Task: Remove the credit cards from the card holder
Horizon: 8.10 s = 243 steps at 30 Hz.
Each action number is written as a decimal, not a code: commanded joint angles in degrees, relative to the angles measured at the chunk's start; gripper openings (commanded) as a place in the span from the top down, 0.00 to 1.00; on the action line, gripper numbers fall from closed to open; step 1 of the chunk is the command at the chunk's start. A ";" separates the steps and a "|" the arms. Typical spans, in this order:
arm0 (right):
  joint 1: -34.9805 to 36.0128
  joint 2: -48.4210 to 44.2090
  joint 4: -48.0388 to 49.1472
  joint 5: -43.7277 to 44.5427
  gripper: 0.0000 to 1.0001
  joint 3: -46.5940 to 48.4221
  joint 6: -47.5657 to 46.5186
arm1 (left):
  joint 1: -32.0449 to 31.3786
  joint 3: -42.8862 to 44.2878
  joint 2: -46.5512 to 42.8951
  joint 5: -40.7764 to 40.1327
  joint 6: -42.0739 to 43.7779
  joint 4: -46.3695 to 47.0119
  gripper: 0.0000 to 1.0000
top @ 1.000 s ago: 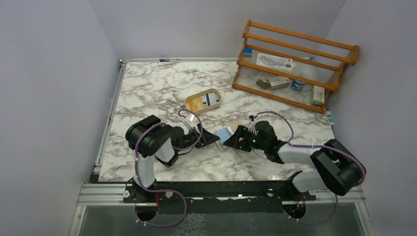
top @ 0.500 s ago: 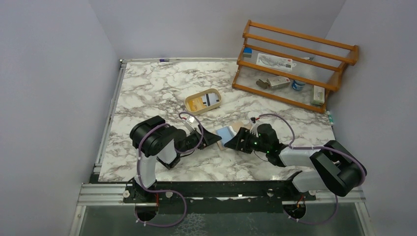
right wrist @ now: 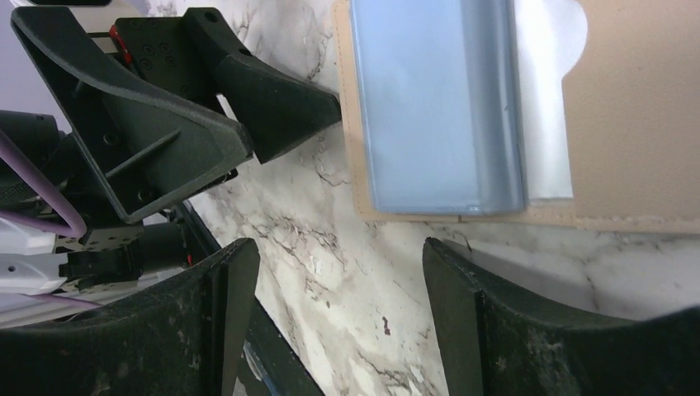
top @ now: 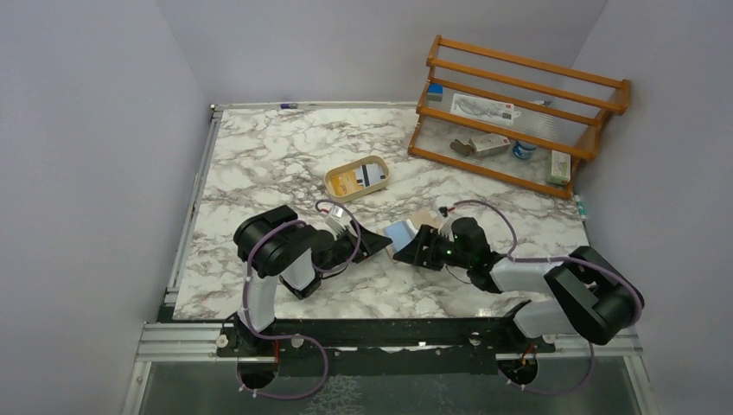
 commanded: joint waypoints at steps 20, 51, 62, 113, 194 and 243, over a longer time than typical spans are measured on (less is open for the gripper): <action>-21.36 -6.06 -27.40 4.64 0.18 10.32 -16.26 | -0.46 -1.01 -2.14 -5.19 5.80 -15.08 0.39; -21.32 6.55 14.06 -14.10 0.69 -5.67 -0.80 | -0.44 0.78 -0.73 -4.12 6.10 -15.61 0.39; -21.39 10.40 15.24 -11.70 0.56 -1.92 -0.76 | -0.45 0.87 -0.79 -3.85 6.20 -15.64 0.39; -21.14 28.22 67.00 -17.14 0.99 -2.86 30.14 | -0.87 -4.49 3.93 -16.35 -8.32 15.08 0.57; -20.88 28.42 67.00 -20.84 0.99 -2.37 27.32 | -13.36 5.55 3.91 -26.52 -37.39 6.05 0.82; -8.54 21.25 48.44 -18.36 0.15 -1.57 19.44 | -2.20 4.21 -32.74 -24.41 9.07 -48.66 1.00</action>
